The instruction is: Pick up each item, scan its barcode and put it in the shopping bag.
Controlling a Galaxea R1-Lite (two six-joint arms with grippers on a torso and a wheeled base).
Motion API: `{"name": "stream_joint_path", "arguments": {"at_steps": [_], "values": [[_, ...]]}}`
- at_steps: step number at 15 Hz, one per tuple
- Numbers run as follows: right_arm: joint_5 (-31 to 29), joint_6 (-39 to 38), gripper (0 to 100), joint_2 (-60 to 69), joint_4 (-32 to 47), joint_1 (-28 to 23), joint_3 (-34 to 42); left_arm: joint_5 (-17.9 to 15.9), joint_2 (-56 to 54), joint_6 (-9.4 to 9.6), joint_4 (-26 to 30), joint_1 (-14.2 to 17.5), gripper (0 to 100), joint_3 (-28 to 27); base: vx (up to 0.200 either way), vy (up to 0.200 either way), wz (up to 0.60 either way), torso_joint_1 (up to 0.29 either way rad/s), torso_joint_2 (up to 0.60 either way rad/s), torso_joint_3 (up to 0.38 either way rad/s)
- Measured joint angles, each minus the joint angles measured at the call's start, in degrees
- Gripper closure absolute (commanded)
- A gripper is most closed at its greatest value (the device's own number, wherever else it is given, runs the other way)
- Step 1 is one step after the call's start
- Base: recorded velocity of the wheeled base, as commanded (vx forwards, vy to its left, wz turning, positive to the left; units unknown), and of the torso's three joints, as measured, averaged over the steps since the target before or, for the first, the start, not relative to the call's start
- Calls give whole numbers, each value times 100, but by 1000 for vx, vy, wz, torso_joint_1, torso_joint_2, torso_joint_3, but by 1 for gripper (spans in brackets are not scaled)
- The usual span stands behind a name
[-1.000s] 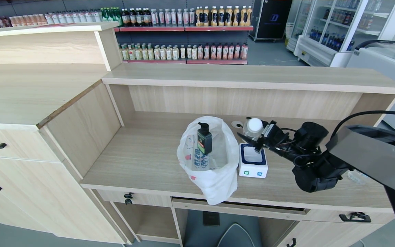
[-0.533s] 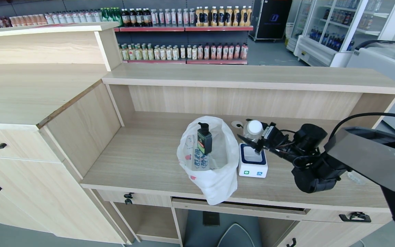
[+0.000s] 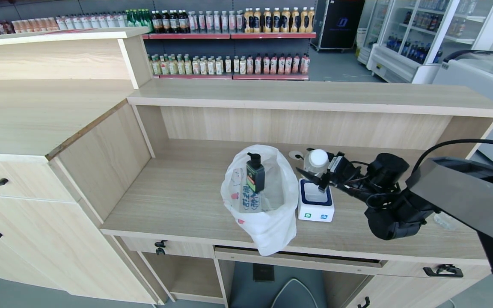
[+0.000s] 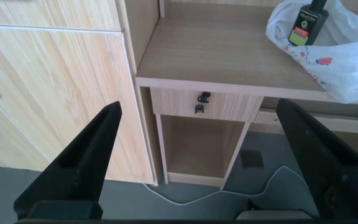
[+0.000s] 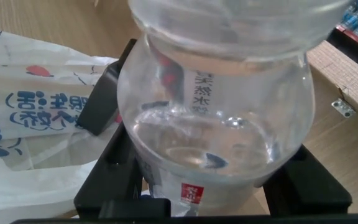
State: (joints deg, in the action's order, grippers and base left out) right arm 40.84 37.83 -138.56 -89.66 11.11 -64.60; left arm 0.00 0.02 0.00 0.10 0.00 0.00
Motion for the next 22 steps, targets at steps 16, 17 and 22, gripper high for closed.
{"name": "stream_joint_path", "arguments": {"at_steps": [16, 17, 22], "values": [[-4817, -1287, 100, 4302, 3418, -1012, 1931, 0, 0, 0, 0, 0, 0, 0, 0, 0, 0, 0, 0, 0], [-4812, -1237, 100, 4424, 3440, -1001, 1957, 0, 0, 0, 1, 0, 0, 0, 0, 0, 600, -2, 2, 2], [-4823, -1195, 100, 4758, 3682, -594, 1921, 0, 0, 0, 1, 0, 0, 0, 0, 0, 600, 2, 2, 4]]}}
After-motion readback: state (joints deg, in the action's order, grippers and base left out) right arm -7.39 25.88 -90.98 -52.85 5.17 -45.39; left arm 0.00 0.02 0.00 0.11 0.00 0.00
